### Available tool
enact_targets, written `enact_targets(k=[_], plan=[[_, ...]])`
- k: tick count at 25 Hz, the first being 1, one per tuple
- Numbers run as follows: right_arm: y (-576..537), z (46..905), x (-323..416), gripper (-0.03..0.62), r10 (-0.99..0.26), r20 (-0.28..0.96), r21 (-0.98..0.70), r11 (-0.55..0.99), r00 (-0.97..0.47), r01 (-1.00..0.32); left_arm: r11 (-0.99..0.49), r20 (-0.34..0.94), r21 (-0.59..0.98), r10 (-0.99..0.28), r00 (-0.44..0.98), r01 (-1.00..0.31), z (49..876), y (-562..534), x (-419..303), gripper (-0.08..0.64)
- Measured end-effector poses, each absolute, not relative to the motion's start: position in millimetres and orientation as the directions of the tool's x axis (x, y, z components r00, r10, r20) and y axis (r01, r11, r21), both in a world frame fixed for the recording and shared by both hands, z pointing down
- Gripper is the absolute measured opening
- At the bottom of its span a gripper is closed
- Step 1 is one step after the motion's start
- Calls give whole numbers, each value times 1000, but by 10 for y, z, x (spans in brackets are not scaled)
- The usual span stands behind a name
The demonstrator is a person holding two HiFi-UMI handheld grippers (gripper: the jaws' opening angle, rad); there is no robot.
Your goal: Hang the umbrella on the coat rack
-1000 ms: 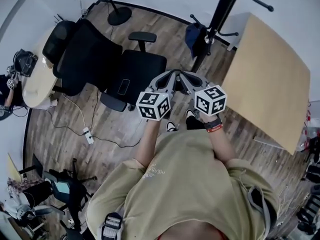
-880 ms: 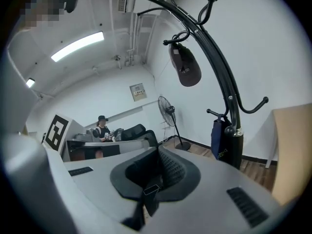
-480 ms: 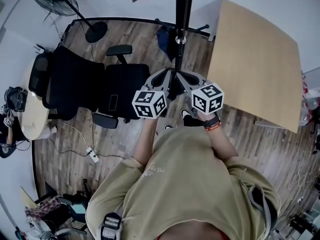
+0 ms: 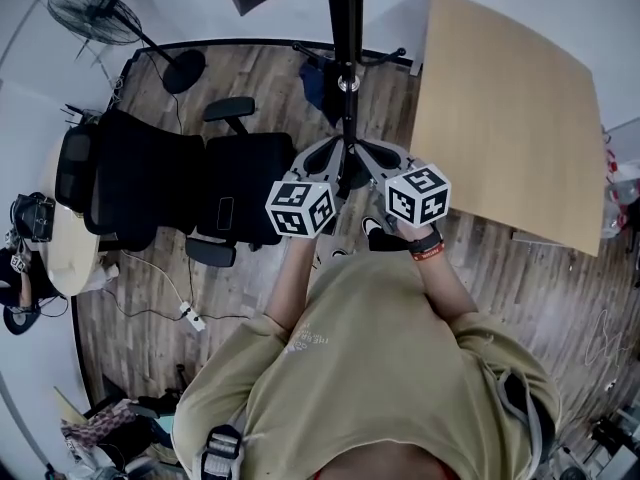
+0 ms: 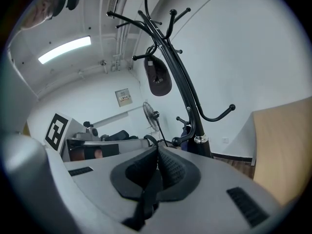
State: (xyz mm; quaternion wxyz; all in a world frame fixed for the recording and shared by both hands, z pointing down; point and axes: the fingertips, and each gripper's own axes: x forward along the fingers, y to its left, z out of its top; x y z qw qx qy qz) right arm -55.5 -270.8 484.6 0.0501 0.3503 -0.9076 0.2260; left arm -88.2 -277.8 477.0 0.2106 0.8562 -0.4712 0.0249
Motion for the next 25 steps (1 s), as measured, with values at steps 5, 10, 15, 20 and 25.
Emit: enact_targets(k=[5,10,15,20,25], plan=[[-2834,4887,-557,18,-613,255,-379,648,-748,-660,-458,246,337,-800,547,-822,4809,-2892,-916,25],[-2988,4894,-505,18,-625,258,-385,633,-737,-671,-459,249,346,-796,552,-818,4850,-3017,-886,25],[-3103,4915,-489,18,-630,268,-377,628,-729,-681,-463,248,346,-794,555,-816,4864,-3106,-880,25],[-3199,4947,-497,18,-625,276,-369,633,-730,-681,-458,249,344,-797,550,-820,4885,-3207,-891,25],[-3247,4974,-504,18,-617,278,-370,639,-737,-674,-445,251,346,-804,539,-826,4913,-3259,-922,25]])
